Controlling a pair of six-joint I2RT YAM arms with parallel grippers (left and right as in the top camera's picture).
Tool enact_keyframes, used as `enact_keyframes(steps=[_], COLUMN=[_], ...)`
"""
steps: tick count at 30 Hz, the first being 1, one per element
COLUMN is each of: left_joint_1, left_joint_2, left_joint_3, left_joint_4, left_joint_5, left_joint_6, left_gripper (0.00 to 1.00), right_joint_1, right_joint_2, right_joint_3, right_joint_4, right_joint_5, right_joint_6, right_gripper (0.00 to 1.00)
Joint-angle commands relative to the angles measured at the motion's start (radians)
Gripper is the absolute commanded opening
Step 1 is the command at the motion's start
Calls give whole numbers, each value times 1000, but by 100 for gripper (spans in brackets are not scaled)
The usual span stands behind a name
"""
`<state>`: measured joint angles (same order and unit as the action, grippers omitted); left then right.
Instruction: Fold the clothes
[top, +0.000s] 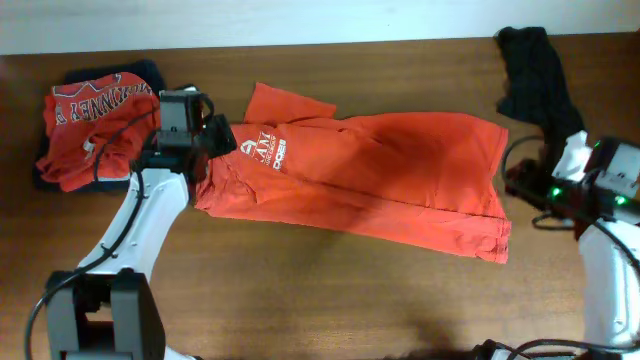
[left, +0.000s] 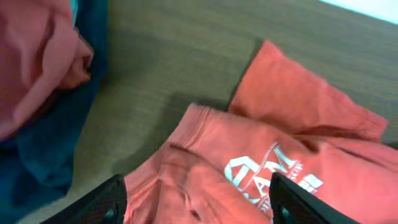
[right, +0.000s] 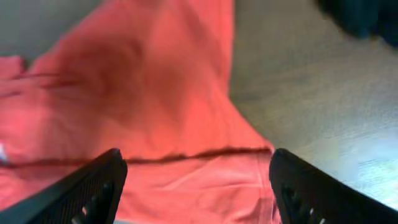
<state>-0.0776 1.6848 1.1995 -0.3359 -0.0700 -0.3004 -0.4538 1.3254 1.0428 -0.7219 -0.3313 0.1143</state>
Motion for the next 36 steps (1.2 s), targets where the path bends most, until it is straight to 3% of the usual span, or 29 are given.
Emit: enact_keyframes(steps=[1,9,14,20,29,36], left_joint_1=[2,2,-4,-5,-8,-21], left_joint_2=[40,328,543,657,752,800], left_joint_3=[158,616,815,859,859,859], left_joint_4=[-55,-163,-177,-174,-163,-104], left_joint_5=[69,214,204,180,320,314], left_joint_6=[118,183,270,344,410,452], left_gripper=[73,74,74,76,77,78], right_joint_1=[40,171,187,187,187,187], right_joint_2=[-2,70,99,100,100,100], right_joint_3=[128,261,261,261,261,261], right_joint_4=[-29,7,-43,-102,-127,-163], right_joint_5=[-46,6,7,7,18,18], right_joint_6=[-76,-85,-85,-111,-115,-115], right_gripper=[77,78,79,79,79,79])
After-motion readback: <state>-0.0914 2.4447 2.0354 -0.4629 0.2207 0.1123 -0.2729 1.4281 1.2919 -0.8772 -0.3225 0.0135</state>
